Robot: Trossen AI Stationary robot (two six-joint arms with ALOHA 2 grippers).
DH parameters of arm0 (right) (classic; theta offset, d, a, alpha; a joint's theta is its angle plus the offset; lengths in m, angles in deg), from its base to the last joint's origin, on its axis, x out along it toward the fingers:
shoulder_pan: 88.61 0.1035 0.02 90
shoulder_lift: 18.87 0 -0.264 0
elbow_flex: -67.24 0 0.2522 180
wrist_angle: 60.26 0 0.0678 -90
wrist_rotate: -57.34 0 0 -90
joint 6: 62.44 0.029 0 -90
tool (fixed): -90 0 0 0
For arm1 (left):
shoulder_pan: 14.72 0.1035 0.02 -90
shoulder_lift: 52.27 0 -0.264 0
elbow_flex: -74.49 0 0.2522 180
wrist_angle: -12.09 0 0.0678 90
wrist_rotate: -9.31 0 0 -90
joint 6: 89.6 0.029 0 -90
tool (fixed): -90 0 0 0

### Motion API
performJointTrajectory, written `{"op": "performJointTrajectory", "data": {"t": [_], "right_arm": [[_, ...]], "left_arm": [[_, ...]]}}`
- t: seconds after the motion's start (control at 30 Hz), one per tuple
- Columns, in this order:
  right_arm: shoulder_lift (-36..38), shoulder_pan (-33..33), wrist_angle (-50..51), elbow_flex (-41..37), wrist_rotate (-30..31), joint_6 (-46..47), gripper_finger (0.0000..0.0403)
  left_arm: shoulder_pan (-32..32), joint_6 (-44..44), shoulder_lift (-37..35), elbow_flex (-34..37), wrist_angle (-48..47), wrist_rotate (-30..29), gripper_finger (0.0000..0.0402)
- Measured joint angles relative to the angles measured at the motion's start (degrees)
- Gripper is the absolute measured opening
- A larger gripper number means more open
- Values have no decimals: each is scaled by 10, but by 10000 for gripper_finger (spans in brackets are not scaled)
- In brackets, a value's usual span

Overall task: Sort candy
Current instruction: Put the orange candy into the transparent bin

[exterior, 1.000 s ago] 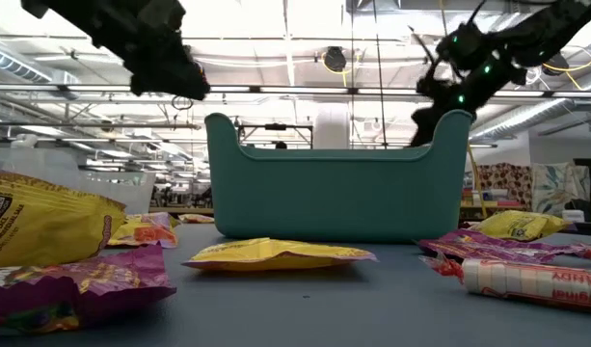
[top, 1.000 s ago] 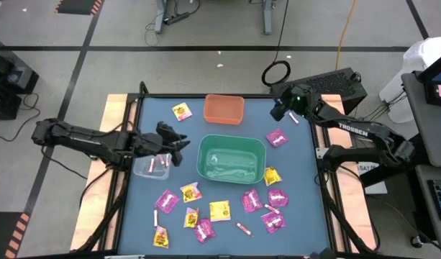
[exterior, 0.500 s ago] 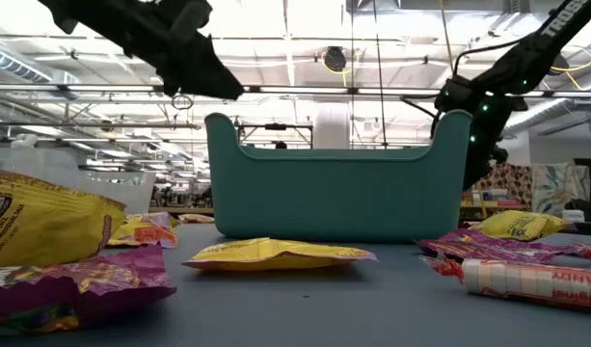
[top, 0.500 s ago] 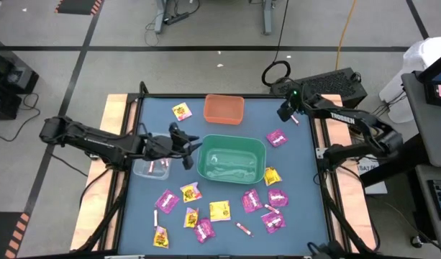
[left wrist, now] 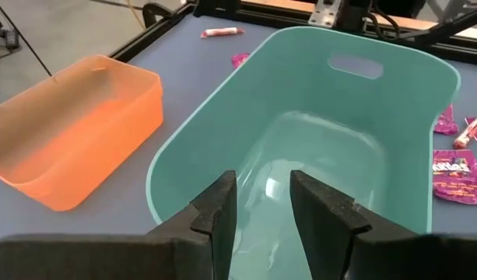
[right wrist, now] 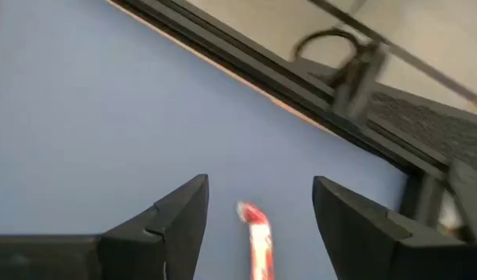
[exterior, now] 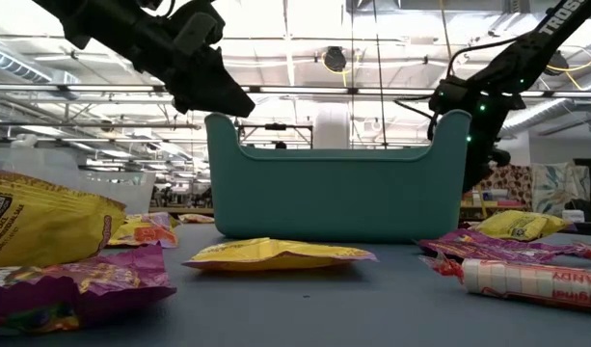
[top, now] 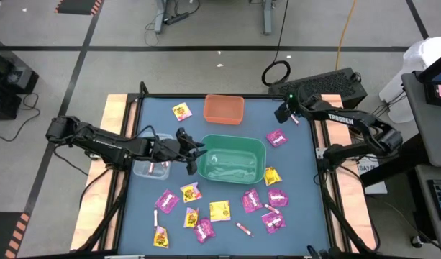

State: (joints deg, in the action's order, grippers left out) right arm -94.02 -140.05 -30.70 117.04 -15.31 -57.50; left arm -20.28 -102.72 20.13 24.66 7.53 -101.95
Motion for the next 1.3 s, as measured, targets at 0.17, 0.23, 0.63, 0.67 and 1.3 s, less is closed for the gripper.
{"op": "performJointTrajectory", "data": {"t": [0.17,0.23,0.63,0.67,1.3], "right_arm": [[0,13,49,0,37,46,204],[0,8,64,0,37,51,204],[-20,3,70,0,29,80,210],[-30,4,67,0,34,82,210],[-79,28,81,0,48,89,210]], "left_arm": [[1,6,0,0,0,0,128],[1,18,0,0,2,0,128],[1,31,0,0,10,0,128],[1,31,0,0,10,0,128],[0,31,0,0,10,31,128]]}}
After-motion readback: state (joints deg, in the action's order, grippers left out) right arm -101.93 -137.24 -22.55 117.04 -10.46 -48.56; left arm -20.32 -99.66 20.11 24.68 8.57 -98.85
